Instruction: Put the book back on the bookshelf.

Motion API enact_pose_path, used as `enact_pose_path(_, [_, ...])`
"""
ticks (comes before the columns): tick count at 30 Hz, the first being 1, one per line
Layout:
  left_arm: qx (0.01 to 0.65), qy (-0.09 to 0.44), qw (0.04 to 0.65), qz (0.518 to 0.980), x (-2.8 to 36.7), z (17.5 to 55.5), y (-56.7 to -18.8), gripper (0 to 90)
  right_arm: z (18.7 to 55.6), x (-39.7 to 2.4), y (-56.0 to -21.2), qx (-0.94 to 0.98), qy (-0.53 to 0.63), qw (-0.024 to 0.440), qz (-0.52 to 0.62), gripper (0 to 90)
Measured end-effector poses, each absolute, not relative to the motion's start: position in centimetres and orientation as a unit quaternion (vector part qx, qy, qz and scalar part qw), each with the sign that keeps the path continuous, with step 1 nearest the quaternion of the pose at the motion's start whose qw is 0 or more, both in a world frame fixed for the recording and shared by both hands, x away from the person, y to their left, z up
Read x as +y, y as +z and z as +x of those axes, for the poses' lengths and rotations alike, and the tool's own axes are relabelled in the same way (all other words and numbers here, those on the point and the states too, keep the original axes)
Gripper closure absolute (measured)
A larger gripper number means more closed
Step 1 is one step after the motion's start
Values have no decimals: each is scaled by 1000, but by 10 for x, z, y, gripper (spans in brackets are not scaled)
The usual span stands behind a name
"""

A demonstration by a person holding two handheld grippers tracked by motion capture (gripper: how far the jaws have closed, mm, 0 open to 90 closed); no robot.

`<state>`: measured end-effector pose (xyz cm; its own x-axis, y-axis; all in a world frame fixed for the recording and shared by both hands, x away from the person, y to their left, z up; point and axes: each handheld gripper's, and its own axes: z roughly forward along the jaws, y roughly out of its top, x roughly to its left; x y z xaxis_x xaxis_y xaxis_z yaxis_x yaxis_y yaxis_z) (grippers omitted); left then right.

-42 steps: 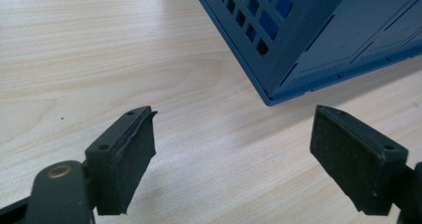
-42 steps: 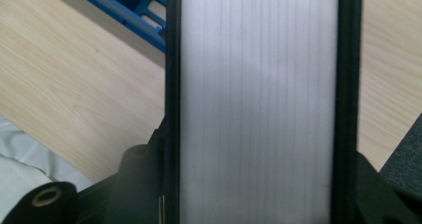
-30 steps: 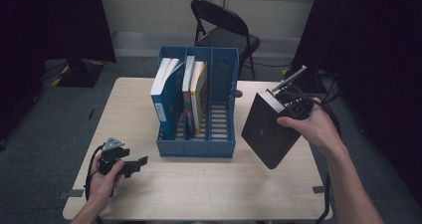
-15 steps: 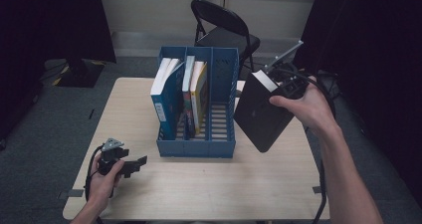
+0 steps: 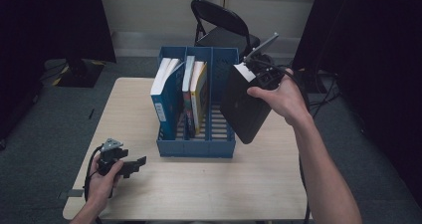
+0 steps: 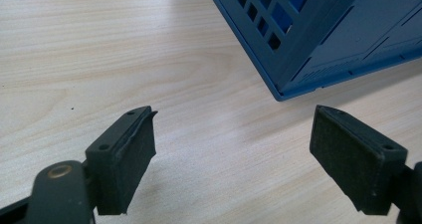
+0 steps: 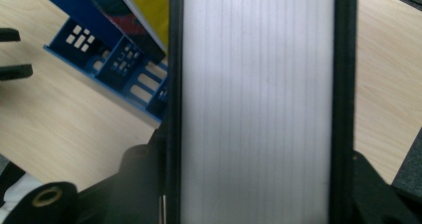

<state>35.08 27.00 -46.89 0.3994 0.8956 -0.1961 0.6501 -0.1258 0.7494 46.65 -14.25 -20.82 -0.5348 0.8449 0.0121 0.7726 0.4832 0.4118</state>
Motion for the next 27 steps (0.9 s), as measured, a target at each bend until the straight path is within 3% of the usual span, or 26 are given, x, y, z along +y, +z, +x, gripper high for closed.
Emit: enact_pose_path(27, [524, 152, 398, 737, 268, 350, -470, 178, 517, -88, -218, 817, 152, 92, 549, 534])
